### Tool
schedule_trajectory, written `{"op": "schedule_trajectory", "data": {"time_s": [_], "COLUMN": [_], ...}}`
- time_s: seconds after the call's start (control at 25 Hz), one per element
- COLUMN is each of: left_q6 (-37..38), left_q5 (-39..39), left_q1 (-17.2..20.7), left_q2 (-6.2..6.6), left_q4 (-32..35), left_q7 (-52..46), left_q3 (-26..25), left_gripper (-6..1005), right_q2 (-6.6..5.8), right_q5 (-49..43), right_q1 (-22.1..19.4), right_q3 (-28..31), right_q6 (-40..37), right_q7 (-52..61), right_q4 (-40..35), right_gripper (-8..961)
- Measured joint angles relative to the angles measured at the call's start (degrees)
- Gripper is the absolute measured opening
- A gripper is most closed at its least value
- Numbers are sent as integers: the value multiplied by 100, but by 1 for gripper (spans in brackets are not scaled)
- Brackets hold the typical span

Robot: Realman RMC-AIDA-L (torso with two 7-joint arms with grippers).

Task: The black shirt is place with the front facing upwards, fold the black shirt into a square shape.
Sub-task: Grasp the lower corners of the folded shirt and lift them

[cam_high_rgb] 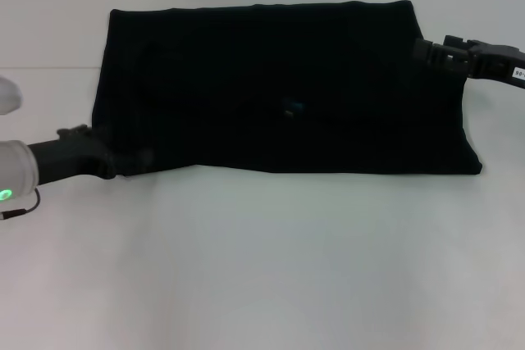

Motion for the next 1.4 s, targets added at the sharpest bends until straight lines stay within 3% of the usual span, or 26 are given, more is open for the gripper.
{"op": "schedule_trajectory", "data": {"time_s": [0.32,0.72,1.4], "left_q6": [-665,-621,-604], "left_q5": [452,984,1137], "left_q1": [-199,-381,-465], "left_q2": [-90,-34,-28], "left_q4": [-94,-127,-117], "left_q7": [-602,-1356,-1500], "left_q3": [461,641,867], "left_gripper": [949,947,940], "right_q2": [31,47,62], "right_q5": [0,1,35], "right_q1": [3,0,41], "right_q3": [0,0,33], "right_q6": [129,215,213], "right_q7": [4,4,4], "right_q4": [15,16,16], "right_gripper": [840,841,840]}}
